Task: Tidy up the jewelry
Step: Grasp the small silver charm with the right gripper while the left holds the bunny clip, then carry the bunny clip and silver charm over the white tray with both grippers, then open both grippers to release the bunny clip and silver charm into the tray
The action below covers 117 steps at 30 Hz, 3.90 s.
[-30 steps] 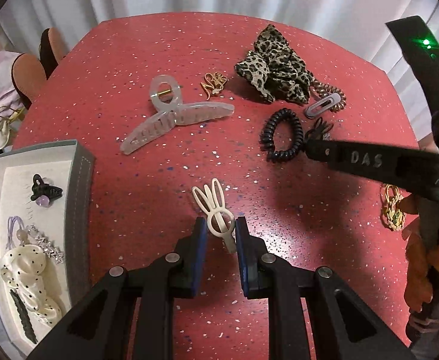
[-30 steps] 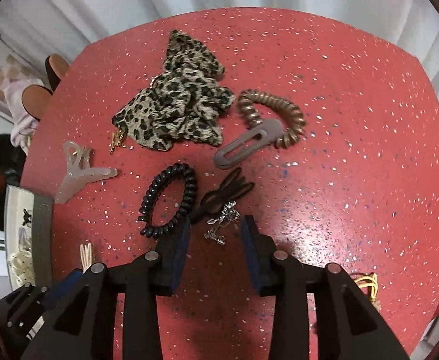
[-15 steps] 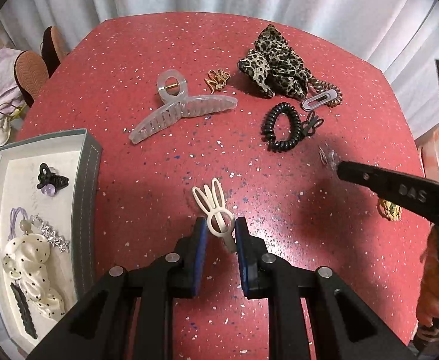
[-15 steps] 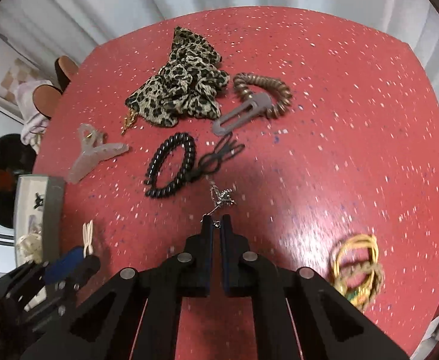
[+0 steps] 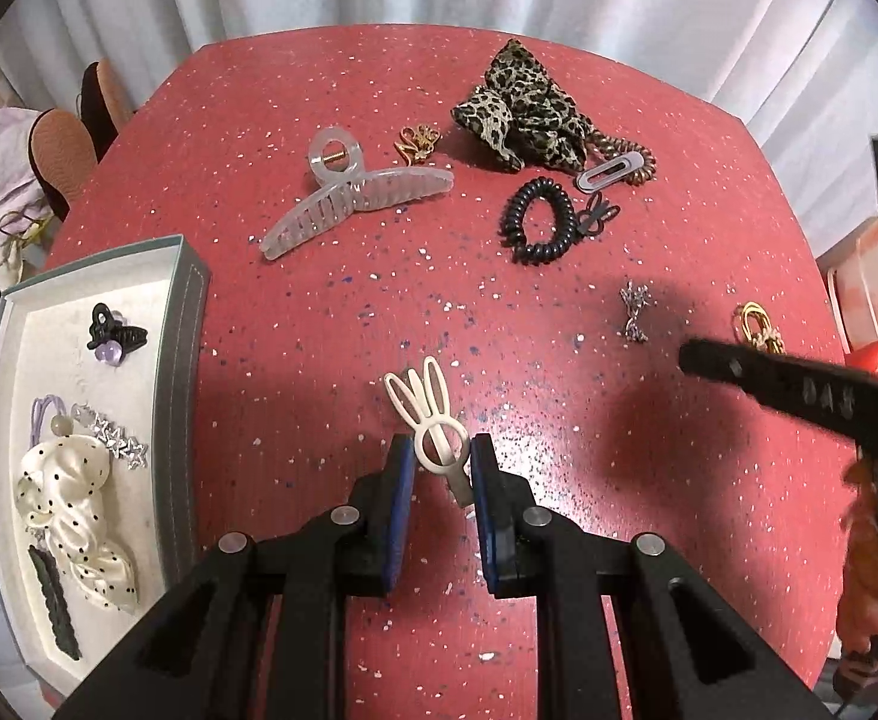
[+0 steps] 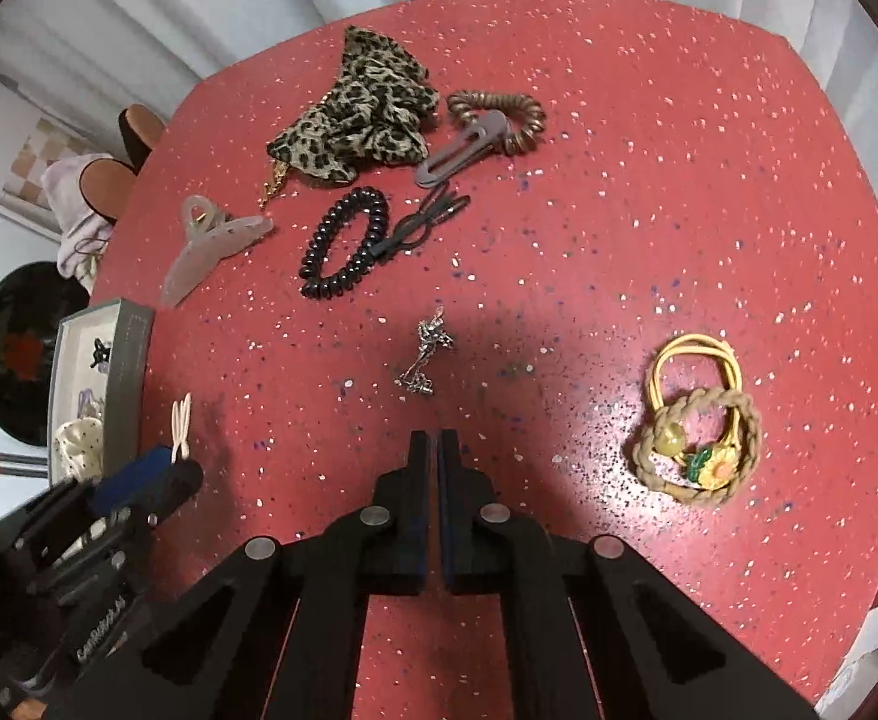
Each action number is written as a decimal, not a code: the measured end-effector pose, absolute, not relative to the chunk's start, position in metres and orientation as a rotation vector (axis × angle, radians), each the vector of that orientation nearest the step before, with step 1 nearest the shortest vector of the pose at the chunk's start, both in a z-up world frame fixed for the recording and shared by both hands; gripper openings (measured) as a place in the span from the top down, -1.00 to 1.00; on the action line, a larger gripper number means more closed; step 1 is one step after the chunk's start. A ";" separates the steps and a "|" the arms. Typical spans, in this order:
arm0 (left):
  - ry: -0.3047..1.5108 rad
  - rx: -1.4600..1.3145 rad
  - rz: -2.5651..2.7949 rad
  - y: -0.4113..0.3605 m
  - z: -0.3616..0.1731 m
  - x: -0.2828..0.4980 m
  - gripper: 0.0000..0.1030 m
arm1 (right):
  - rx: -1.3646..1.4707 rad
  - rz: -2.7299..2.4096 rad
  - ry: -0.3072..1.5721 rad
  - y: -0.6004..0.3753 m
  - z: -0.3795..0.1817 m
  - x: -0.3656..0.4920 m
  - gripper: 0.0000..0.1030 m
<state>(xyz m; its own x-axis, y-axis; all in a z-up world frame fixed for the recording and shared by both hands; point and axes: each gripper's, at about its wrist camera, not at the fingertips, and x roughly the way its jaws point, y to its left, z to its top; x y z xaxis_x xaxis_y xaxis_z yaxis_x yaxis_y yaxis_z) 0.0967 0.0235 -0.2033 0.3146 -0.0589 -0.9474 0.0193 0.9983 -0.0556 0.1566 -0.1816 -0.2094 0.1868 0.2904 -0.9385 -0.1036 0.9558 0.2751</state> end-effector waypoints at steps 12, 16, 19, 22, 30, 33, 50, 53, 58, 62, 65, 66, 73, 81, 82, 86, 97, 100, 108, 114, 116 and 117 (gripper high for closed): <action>1.248 -0.048 -0.040 0.028 -0.203 0.094 0.60 | 0.053 0.218 1.322 -0.136 -0.220 0.190 0.32; 1.248 -0.050 -0.037 0.029 -0.201 0.094 0.60 | -0.007 0.205 1.326 -0.127 -0.220 0.190 0.70; 1.246 -0.048 -0.039 0.029 -0.200 0.094 0.60 | 0.038 0.220 1.319 -0.132 -0.216 0.185 0.70; 1.247 -0.049 -0.037 0.030 -0.199 0.093 0.60 | 0.084 0.250 1.307 -0.139 -0.209 0.177 0.70; 1.232 -0.049 -0.028 0.033 -0.180 0.088 0.60 | 0.150 0.284 1.300 -0.149 -0.177 0.161 0.70; 1.223 -0.053 -0.020 0.037 -0.169 0.085 0.60 | 0.158 0.297 1.292 -0.150 -0.163 0.153 0.70; 1.175 -0.116 0.057 0.099 -0.121 0.047 0.60 | 0.139 0.444 1.252 -0.081 -0.096 0.118 0.70; 1.172 -0.134 0.098 0.123 -0.117 0.034 0.60 | 0.121 0.489 1.253 -0.056 -0.091 0.110 0.70; 1.179 -0.171 0.183 0.167 -0.120 0.008 0.60 | 0.094 0.574 1.264 -0.008 -0.090 0.099 0.70; 1.205 -0.196 0.244 0.197 -0.133 -0.011 0.60 | 0.065 0.638 1.291 0.030 -0.100 0.087 0.70; 1.232 -0.211 0.280 0.214 -0.147 -0.024 0.60 | 0.047 0.679 1.327 0.054 -0.113 0.075 0.70; 1.243 -0.218 0.293 0.221 -0.153 -0.029 0.60 | 0.042 0.691 1.344 0.062 -0.119 0.071 0.70; 1.285 -0.248 0.324 0.246 -0.187 -0.045 0.60 | 0.009 0.729 1.448 0.100 -0.164 0.051 0.70; 1.314 -0.250 0.324 0.254 -0.211 -0.040 0.60 | -0.034 0.711 1.536 0.126 -0.212 0.049 0.70; 1.318 -0.250 0.322 0.254 -0.213 -0.039 0.59 | -0.041 0.707 1.540 0.127 -0.214 0.049 0.70; 1.321 -0.245 0.322 0.255 -0.217 -0.039 0.59 | -0.065 0.697 1.575 0.132 -0.228 0.051 0.70; 1.334 -0.225 0.335 0.260 -0.214 -0.039 0.59 | -0.046 0.699 1.570 0.126 -0.216 0.056 0.28; 1.330 -0.228 0.338 0.258 -0.208 -0.041 0.58 | -0.037 0.700 1.551 0.122 -0.205 0.055 0.28; 1.284 -0.217 0.377 0.254 -0.184 -0.049 -0.98 | -0.021 0.667 1.512 0.096 -0.177 0.054 0.28; 1.281 -0.222 0.376 0.248 -0.165 -0.057 -0.98 | -0.047 0.645 1.492 0.090 -0.161 0.049 0.15; 1.278 -0.223 0.381 0.249 -0.161 -0.060 -0.98 | -0.065 0.635 1.480 0.088 -0.154 0.045 0.05; 1.277 -0.224 0.385 0.248 -0.157 -0.062 -0.98 | -0.073 0.634 1.478 0.088 -0.151 0.044 0.04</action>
<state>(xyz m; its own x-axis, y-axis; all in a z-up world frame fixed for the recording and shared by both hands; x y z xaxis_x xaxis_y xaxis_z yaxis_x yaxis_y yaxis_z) -0.0625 0.2482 -0.1572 0.2377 0.1556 -0.9588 -0.4006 0.9149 0.0491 0.0442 0.0875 -0.1514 -0.0371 0.3499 -0.9361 -0.4367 0.8368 0.3301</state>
